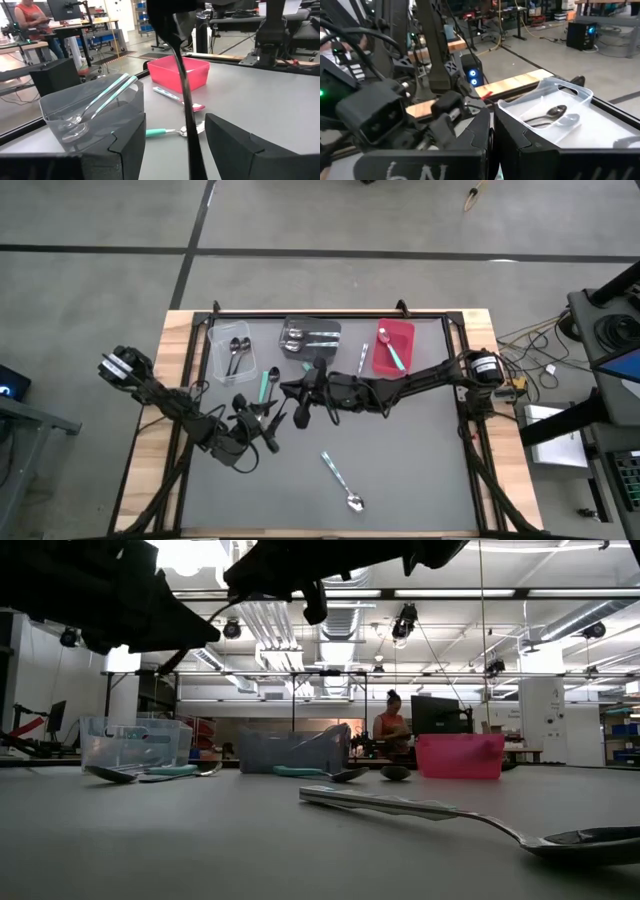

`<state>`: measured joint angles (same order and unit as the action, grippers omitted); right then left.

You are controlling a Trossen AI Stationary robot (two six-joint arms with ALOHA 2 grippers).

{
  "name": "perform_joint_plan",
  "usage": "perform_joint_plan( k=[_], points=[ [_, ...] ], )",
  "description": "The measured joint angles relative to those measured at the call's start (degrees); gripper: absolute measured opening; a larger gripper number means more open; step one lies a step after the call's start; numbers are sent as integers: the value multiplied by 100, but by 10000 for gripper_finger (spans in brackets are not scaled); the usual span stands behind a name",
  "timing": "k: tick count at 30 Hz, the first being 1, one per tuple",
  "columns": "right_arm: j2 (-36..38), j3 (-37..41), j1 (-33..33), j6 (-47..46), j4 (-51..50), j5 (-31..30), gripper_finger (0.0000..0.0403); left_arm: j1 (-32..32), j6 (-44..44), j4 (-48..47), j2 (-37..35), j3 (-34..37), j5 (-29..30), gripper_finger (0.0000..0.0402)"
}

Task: Sort silverware by color (type)
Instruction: Put the bottom black spoon into the transparent bin

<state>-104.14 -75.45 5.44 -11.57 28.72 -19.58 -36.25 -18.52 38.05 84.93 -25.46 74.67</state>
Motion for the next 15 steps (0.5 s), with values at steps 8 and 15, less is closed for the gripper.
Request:
perform_joint_plan(
  k=[8,15],
  points=[
    [0,29,62,-53,196,-3,11,96,133,4,21,-113,174,184],
    [-2,30,71,-44,251,-3,11,188,577,0,21,-273,282,184]
  ],
)
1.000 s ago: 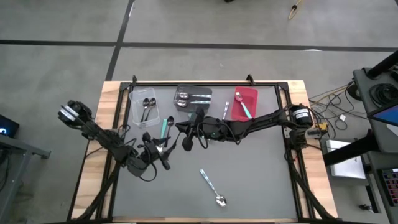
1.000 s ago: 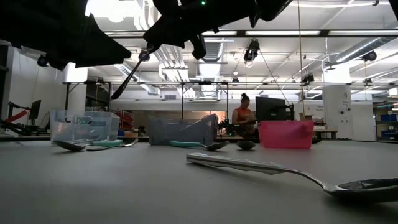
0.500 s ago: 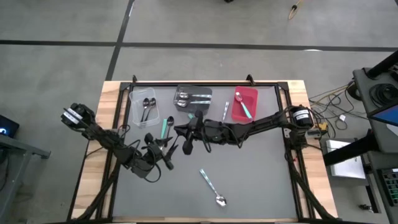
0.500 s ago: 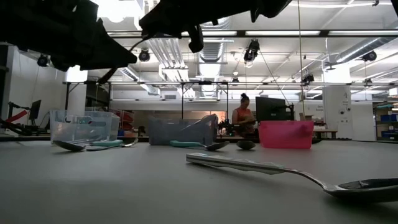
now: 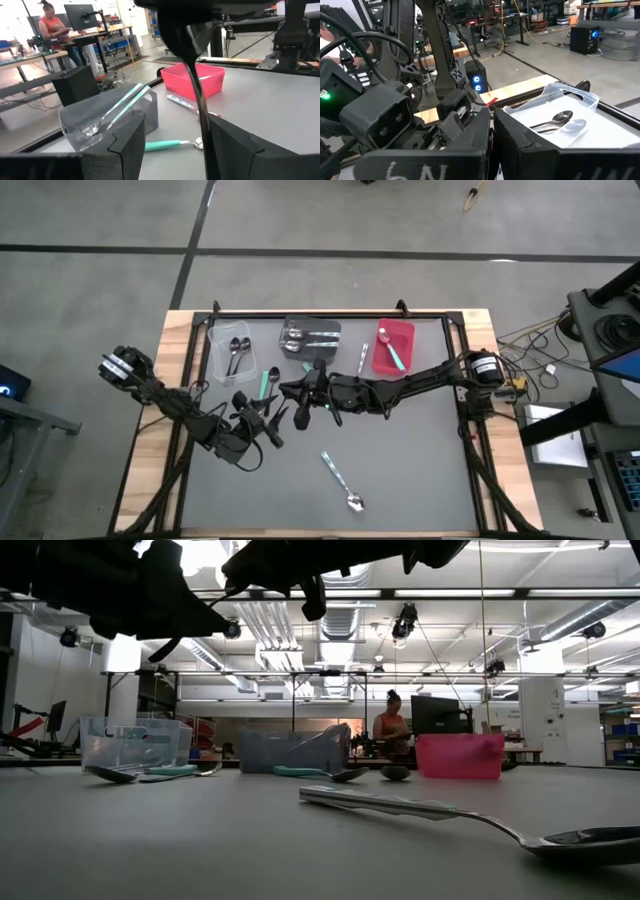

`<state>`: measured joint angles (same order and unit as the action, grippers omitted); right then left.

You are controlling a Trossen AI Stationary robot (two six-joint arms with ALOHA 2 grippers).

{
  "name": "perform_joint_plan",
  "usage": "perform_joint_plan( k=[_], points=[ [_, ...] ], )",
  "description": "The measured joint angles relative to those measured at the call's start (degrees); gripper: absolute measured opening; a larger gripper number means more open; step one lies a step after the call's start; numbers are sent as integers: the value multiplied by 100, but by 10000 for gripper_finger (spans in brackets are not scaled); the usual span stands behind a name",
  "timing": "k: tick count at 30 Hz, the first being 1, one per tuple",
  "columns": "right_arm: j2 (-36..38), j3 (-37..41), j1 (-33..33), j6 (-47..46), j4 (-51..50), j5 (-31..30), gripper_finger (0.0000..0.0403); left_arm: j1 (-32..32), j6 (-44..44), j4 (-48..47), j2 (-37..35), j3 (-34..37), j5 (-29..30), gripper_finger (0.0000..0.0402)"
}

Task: Sort silverware by color (type)
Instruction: Put the bottom black spoon into the transparent bin

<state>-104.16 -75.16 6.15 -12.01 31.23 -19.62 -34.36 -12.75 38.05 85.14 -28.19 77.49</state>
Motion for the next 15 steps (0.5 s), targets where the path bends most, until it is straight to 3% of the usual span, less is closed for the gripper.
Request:
perform_joint_plan(
  k=[15],
  points=[
    [0,0,11,0,41,0,11,45,887,2,-2,-468,22,184]
  ],
)
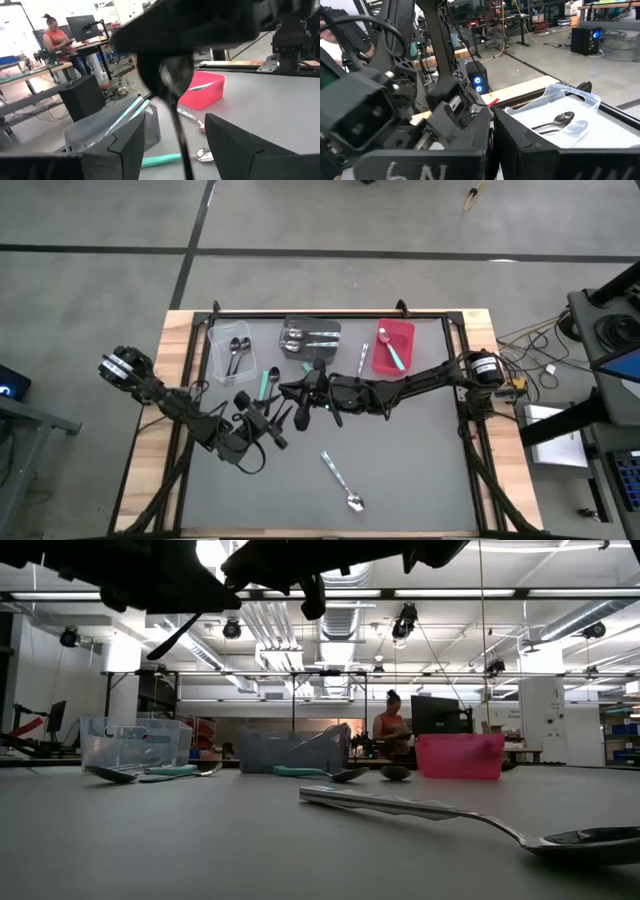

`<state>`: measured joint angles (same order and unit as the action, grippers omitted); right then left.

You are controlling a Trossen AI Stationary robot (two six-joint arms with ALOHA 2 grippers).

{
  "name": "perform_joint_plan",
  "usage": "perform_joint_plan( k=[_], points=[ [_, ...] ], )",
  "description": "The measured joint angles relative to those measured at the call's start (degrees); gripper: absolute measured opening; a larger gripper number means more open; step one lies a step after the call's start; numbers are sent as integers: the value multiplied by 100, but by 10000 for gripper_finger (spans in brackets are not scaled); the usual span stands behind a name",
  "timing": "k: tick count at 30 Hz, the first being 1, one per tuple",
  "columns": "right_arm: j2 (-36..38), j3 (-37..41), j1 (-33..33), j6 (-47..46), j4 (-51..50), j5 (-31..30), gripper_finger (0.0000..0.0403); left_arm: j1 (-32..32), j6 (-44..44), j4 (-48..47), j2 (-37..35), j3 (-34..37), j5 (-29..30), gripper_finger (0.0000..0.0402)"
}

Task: Sort silverware by color (type)
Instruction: Put the bottom black spoon into the transparent bin

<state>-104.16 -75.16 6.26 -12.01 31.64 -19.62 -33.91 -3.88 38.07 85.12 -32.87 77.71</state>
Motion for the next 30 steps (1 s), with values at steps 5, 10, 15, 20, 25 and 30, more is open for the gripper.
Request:
perform_joint_plan(
  k=[5,10,15,20,25,30],
  points=[
    [0,0,0,12,0,0,11,0,145,-1,-2,-165,138,168],
    [0,4,0,65,0,0,11,0,150,-2,-2,-206,142,135],
    [0,12,0,68,-2,0,11,0,41,-6,-2,-198,164,94],
    [0,13,0,68,0,0,11,0,20,-9,-2,-193,170,57],
    [0,13,0,71,22,-19,11,0,-14,-9,-2,-193,200,13],
    [2,13,0,81,11,-28,11,0,-114,-12,-2,-184,215,7]
  ],
)
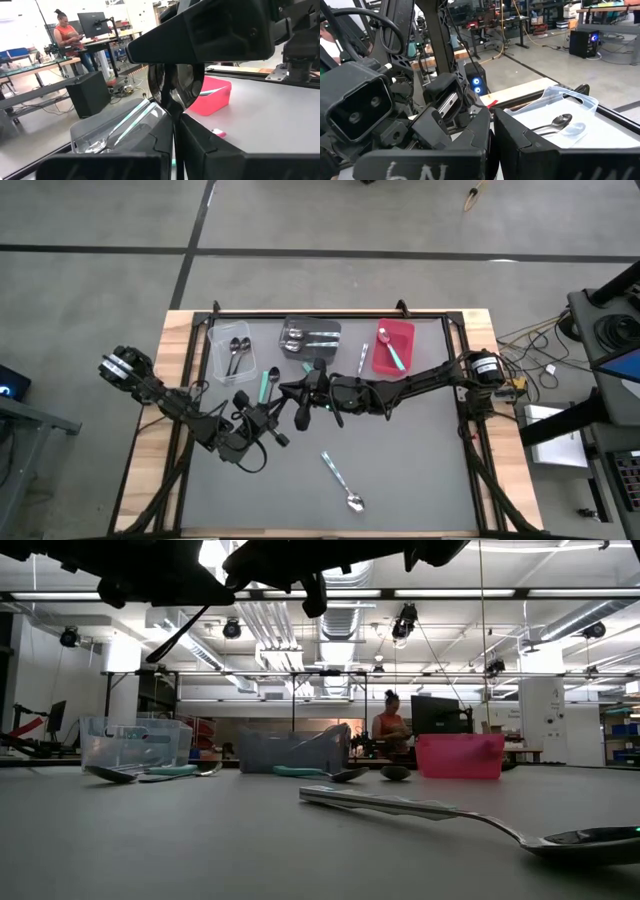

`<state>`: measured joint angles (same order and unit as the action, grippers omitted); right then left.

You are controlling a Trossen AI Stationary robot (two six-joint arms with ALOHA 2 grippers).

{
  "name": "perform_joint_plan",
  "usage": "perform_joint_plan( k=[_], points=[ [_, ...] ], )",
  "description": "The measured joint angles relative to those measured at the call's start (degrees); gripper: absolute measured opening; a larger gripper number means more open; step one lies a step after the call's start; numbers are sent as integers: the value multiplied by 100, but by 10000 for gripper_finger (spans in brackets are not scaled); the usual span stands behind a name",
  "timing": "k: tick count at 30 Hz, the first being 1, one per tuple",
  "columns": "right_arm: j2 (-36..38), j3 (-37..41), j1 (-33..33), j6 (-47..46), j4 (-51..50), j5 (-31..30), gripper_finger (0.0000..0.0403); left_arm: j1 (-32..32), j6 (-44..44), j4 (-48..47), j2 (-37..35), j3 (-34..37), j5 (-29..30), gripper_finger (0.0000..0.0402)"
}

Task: Sort silverware by color (type)
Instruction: Put the bottom black spoon into the transparent bin

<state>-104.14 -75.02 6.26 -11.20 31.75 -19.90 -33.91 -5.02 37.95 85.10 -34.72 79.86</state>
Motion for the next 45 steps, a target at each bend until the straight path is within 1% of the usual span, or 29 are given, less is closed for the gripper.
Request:
perform_joint_plan(
  k=[8,9,11,23,30,40,45],
  points=[
    [0,0,0,0,-11,25,15,0,-85,2,0,0,-28,2],
    [0,0,0,-21,-11,71,19,1,-90,7,0,-1,-116,2],
    [-2,6,2,-37,-39,81,28,-2,-111,0,0,-2,-199,1],
    [-2,7,-4,-90,-20,31,104,-2,-260,17,0,-2,-132,0],
    [-2,7,-42,-31,-20,26,139,-2,-303,17,-4,-2,-119,0],
    [129,-16,-68,201,-50,30,166,0,-309,11,-97,45,-88,0],
    [338,-39,-68,421,-212,31,168,0,-302,-52,-426,239,-88,0]
  ],
)
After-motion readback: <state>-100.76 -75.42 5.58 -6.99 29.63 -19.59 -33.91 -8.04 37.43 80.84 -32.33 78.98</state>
